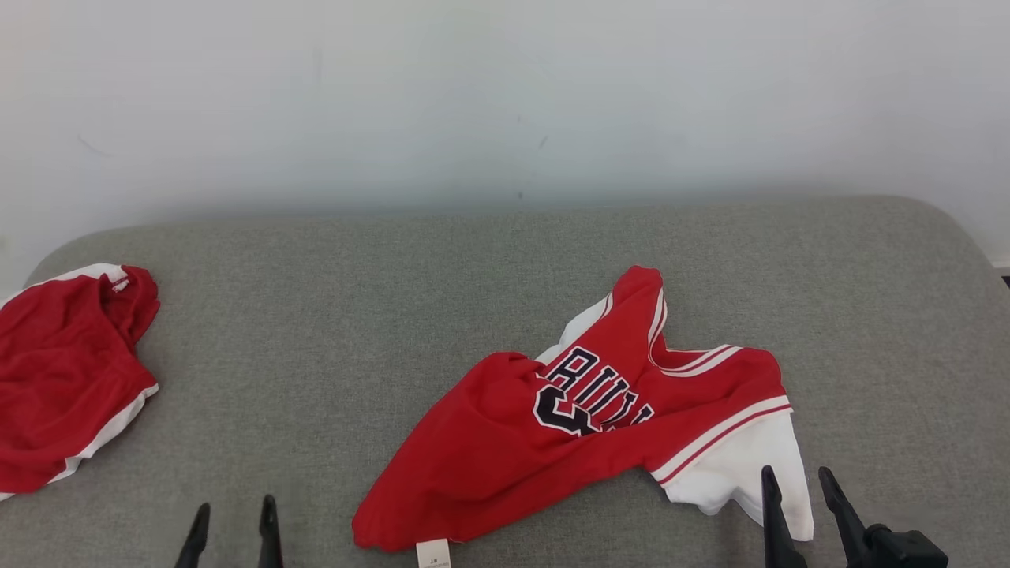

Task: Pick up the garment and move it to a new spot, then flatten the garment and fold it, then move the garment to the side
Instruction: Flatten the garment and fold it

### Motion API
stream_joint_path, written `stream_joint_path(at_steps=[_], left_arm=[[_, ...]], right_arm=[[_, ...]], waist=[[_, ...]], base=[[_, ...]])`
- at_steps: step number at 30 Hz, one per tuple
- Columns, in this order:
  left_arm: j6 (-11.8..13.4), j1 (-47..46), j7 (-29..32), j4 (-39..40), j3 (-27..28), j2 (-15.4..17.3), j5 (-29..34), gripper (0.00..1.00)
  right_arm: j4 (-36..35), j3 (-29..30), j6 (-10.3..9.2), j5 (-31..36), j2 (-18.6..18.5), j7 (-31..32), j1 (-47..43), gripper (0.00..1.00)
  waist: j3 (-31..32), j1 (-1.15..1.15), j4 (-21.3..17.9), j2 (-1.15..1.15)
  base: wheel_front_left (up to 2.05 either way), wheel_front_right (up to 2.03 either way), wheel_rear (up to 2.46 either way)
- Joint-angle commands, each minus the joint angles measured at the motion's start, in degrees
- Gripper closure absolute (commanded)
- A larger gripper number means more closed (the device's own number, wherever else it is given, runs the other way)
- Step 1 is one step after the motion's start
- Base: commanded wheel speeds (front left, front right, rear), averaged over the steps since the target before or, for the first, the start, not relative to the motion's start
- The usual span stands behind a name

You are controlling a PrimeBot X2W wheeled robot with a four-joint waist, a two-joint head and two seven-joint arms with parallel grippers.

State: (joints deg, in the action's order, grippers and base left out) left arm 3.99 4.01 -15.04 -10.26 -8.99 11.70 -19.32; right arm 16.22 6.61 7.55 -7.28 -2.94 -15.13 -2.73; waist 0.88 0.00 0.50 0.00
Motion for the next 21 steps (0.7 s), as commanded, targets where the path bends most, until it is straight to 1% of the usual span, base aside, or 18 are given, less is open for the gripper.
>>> stream_joint_path(at_steps=[1,2,5,11,17,21], left_arm=[[-0.62,1.45,-0.21,0.78,2.17,-0.65,1.55,0.00],[-0.62,1.45,-0.21,0.78,2.17,-0.65,1.55,0.00],[-1.88,2.72,-0.21,1.66,4.41,-1.77,3.87,0.00],[-4.50,4.26,-0.20,3.52,8.76,-2.82,8.27,0.00],[-7.05,4.25,-0.21,3.09,12.59,-4.46,10.38,0.00],[-8.04,4.33,-0.21,2.63,14.12,-5.50,11.80,0.00]], right_arm=[[-0.13,0.56,-0.13,0.28,0.12,-0.02,-0.87,0.00],[-0.13,0.56,-0.13,0.28,0.12,-0.02,-0.87,0.00],[-0.13,1.00,-0.13,0.34,0.14,-0.02,-1.24,0.00],[-0.21,1.11,-0.13,0.37,0.13,-0.02,-1.91,0.00],[0.10,0.72,-0.13,-0.01,0.13,-0.02,-1.96,0.00],[0.36,0.78,-0.13,0.17,0.13,-0.02,-1.85,0.00]], waist=[[0.05,0.00,0.02,0.00],[0.05,0.00,0.02,0.00],[0.17,0.00,0.00,0.00],[0.21,0.00,-0.35,0.00],[-0.11,0.00,-0.55,0.00],[-0.24,0.00,-0.57,0.00]], base=[[0.00,0.00,0.00],[0.00,0.00,0.00],[0.00,0.00,0.00],[0.00,0.00,0.00],[0.00,0.00,0.00],[0.00,0.00,0.00]])
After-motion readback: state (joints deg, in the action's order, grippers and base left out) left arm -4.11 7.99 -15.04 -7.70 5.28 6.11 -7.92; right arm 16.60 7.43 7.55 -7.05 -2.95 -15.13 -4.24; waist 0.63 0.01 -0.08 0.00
